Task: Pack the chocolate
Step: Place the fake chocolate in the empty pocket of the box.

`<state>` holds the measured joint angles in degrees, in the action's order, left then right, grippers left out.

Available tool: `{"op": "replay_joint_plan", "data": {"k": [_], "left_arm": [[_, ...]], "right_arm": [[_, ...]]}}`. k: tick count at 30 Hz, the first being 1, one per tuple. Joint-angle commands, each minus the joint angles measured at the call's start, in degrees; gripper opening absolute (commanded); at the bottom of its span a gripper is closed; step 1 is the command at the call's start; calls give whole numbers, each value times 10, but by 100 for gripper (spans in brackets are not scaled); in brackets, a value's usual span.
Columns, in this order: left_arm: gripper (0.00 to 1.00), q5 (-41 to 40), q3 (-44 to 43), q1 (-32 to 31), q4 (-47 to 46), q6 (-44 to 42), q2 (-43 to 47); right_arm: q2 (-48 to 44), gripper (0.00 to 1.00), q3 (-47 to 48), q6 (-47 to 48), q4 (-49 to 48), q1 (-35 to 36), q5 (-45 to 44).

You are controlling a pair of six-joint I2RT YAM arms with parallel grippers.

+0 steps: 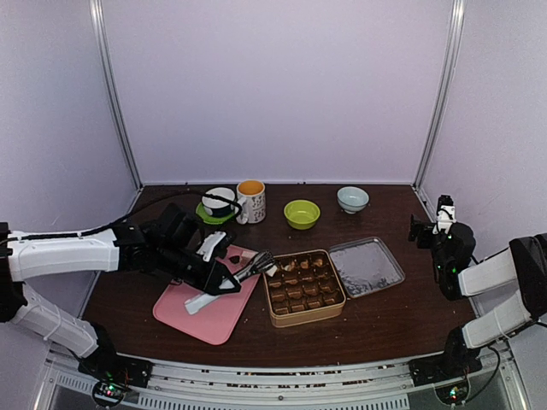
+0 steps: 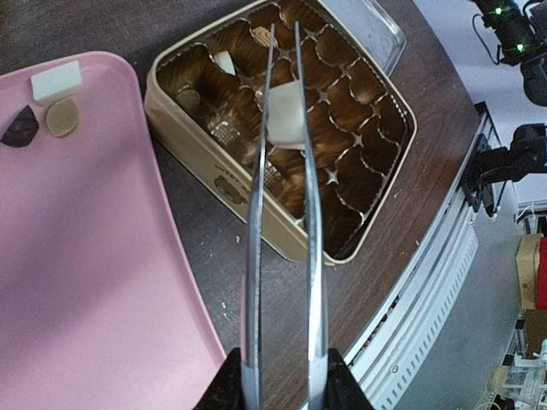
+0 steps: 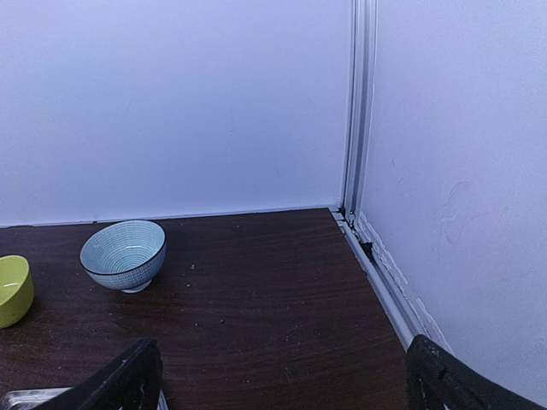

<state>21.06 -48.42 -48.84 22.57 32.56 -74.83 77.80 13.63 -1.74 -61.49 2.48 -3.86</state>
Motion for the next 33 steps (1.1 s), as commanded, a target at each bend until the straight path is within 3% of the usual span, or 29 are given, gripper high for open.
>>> {"op": "replay_joint_plan", "data": {"k": [1, 11, 19, 24, 33], "left_arm": [[24, -21, -35, -16, -21, -29, -30], [25, -64, -47, -22, -5, -35, -61], [35, -50, -43, -22, -19, -30, -68], [44, -70, -40, -22, -14, -23, -55], [45, -152, -36, -22, 23, -3, -3]], "right_arm": [[1, 100, 5, -1, -12, -4, 1], [1, 100, 5, -1, -12, -4, 1], [1, 100, 5, -1, -12, -3, 1], [1, 100, 5, -1, -12, -3, 1], [1, 100, 5, -1, -12, -3, 1]]}}
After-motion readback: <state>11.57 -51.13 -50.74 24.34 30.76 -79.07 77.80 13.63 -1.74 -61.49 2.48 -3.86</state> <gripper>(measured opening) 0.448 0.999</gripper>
